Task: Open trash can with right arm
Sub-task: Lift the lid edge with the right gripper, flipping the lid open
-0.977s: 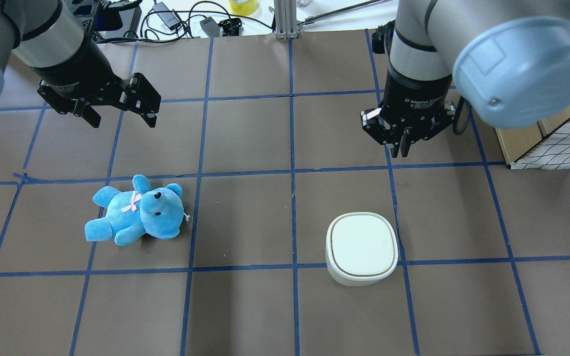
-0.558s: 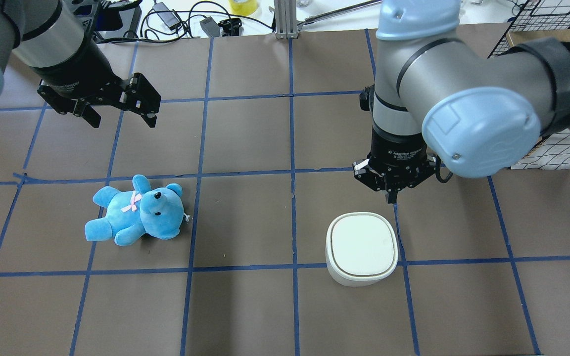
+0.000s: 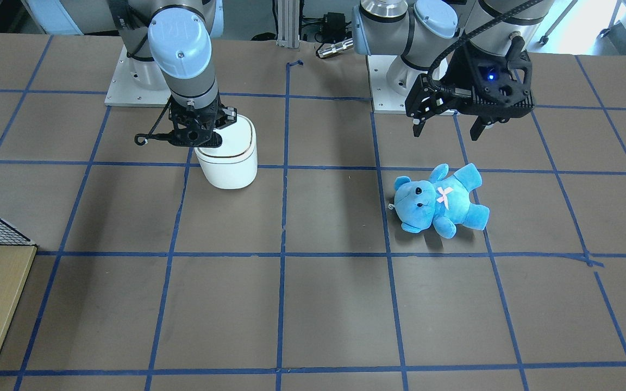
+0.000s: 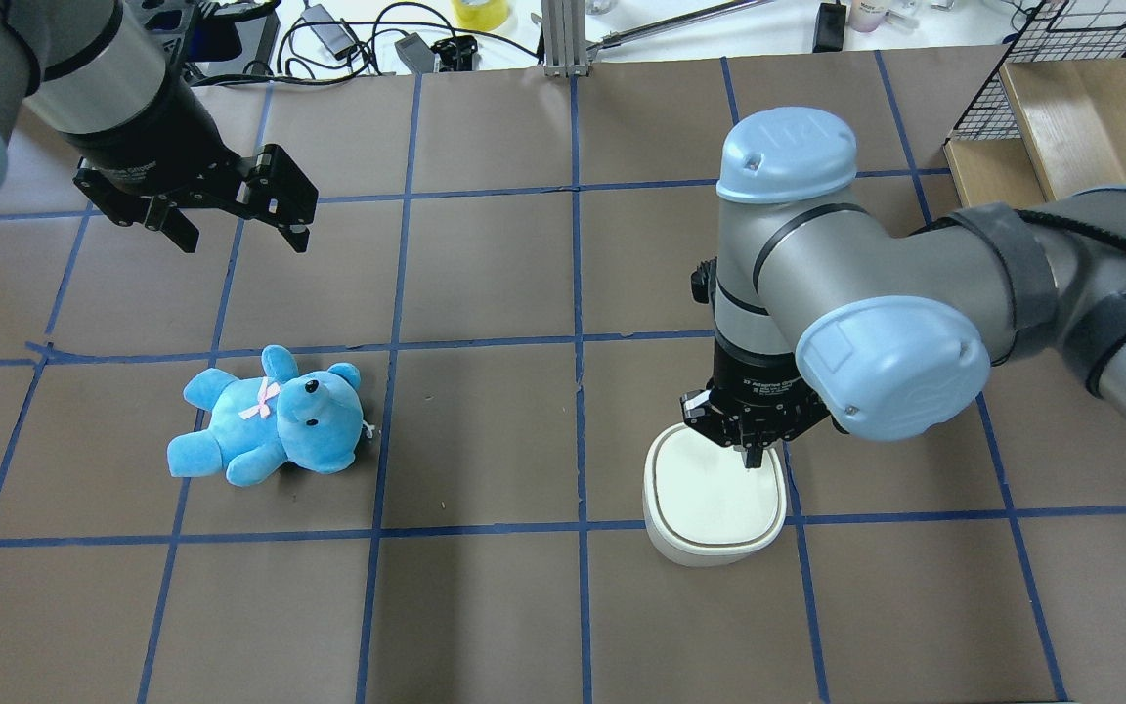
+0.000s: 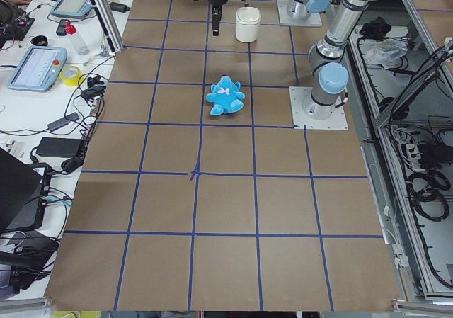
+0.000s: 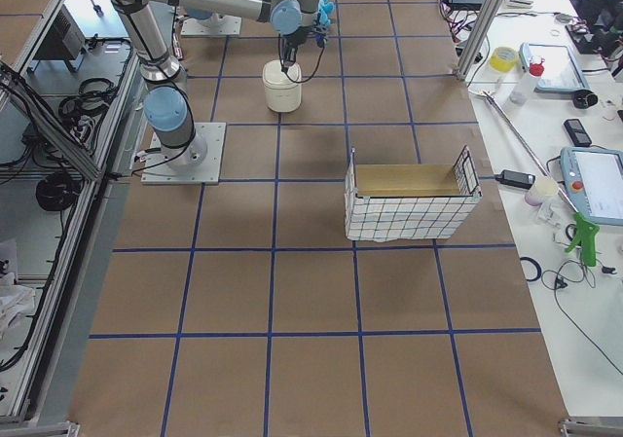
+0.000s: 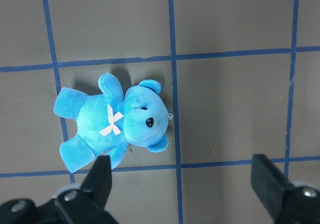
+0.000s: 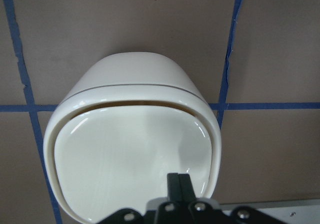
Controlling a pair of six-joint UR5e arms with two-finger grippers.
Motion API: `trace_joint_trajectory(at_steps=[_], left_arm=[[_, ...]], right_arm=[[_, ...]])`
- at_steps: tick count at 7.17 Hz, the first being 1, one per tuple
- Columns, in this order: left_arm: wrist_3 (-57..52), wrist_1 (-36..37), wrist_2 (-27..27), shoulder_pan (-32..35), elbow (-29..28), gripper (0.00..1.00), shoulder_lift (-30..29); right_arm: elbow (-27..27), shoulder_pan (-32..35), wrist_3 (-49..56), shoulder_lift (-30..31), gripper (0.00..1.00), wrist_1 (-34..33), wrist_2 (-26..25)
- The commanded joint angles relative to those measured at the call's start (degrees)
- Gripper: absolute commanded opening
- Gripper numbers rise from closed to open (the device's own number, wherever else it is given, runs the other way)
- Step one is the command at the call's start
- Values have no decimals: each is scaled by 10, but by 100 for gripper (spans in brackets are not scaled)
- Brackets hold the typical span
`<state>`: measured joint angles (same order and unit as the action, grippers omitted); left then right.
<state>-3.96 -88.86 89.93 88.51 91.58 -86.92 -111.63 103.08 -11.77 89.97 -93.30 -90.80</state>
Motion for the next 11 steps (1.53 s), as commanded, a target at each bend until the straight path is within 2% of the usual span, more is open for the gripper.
trace_joint_trajectory(at_steps=[1,4,5,6,9,11], left_arm=[[0,0,0,0,0,100,0],[0,0,0,0,0,100,0],[0,0,0,0,0,100,0],[0,0,1,0,0,100,0],[0,0,0,0,0,100,0],[0,0,0,0,0,100,0]], right_arm=[[-21,1,-1,-2,0,-10,-3],[-21,1,1,-8,0,-10,-3],[-13,1,-1,-7,17,-11,-4],[1,0,-3,3,99,-12,-5],[158,-8,0,11,100,65,-10],[223,-28,3,10,100,58,-19]])
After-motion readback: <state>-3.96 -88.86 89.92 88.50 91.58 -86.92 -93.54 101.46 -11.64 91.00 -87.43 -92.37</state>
